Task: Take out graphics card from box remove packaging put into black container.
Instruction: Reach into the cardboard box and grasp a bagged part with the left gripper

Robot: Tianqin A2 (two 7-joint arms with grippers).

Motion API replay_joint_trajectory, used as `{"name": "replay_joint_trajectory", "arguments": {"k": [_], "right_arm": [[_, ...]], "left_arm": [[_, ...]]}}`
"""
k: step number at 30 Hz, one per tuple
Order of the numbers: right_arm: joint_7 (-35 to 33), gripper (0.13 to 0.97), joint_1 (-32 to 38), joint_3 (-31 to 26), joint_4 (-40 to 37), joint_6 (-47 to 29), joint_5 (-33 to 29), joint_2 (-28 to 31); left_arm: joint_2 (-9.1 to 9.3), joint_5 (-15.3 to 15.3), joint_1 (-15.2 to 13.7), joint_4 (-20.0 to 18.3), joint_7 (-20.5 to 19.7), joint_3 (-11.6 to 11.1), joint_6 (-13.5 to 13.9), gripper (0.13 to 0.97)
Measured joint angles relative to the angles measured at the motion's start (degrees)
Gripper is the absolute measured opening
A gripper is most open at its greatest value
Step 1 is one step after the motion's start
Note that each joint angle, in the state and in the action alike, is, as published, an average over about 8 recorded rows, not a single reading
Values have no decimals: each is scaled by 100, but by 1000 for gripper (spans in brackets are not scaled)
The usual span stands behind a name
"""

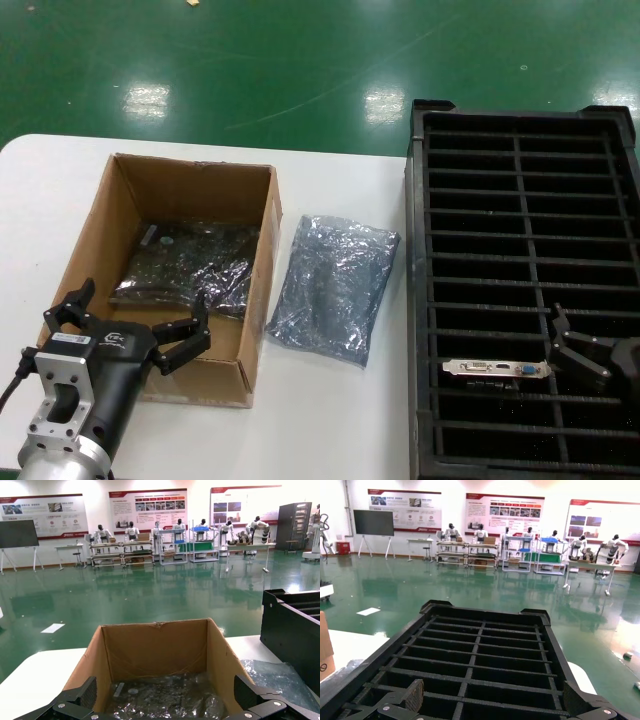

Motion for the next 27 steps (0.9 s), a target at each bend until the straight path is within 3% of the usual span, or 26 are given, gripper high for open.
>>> {"name": "replay_joint_trajectory", "arguments": {"k": [12, 15, 21, 24, 27], "right_arm": [[0, 966, 0, 0, 0, 0, 0, 0], [0, 966, 0, 0, 0, 0, 0, 0], [0, 966, 0, 0, 0, 0, 0, 0], [0, 966, 0, 0, 0, 0, 0, 0], [0, 966, 0, 0, 0, 0, 0, 0]], "left_arm": [[0, 0, 0, 0, 0, 0, 0, 966], [-91, -19, -26, 8, 7, 46, -75, 966], [-603, -30, -229, 6, 111, 274, -241, 966], [-901, 44, -452, 8, 234, 362, -49, 966], [-1196, 194, -822, 119, 494, 450, 353, 966]]}}
